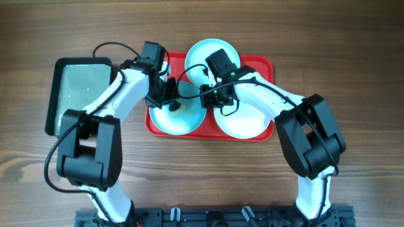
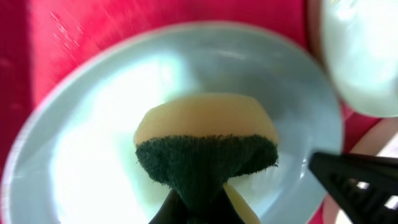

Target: Clean dirty plates on tray and stack at the side

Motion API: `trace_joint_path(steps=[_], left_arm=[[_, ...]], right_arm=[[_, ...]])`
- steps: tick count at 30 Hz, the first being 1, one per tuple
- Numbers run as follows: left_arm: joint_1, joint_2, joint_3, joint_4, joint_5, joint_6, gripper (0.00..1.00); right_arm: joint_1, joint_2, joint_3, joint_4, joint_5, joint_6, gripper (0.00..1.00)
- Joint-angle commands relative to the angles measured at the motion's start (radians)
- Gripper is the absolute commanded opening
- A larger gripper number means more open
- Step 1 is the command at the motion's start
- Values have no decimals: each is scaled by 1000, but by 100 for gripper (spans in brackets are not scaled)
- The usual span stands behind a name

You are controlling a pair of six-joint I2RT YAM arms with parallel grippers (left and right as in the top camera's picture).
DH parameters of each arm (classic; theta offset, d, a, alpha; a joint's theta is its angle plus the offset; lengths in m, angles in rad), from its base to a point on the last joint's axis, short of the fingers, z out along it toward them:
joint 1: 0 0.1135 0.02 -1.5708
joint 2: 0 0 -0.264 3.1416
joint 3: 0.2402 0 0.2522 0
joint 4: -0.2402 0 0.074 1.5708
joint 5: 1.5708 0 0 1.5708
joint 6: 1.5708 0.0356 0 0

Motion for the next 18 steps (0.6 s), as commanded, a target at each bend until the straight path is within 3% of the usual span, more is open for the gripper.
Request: trace_joint_path(steps=[1, 7, 11, 14, 18], left_arm=[[-1, 42, -68, -2, -30, 23, 4], [0, 47, -141, -6, -327, 19, 4], [0, 19, -114, -43, -542, -56, 4], [0, -25, -74, -96, -632, -88, 4], [0, -126, -53, -99, -625, -130, 4]], right_arm=[[-5, 24, 10, -5, 13, 3, 4], [-5, 24, 10, -5, 13, 3, 4], [-5, 24, 10, -5, 13, 3, 4], [-5, 24, 10, -4, 13, 3, 4], [-5, 9, 10, -5, 17, -4, 4]])
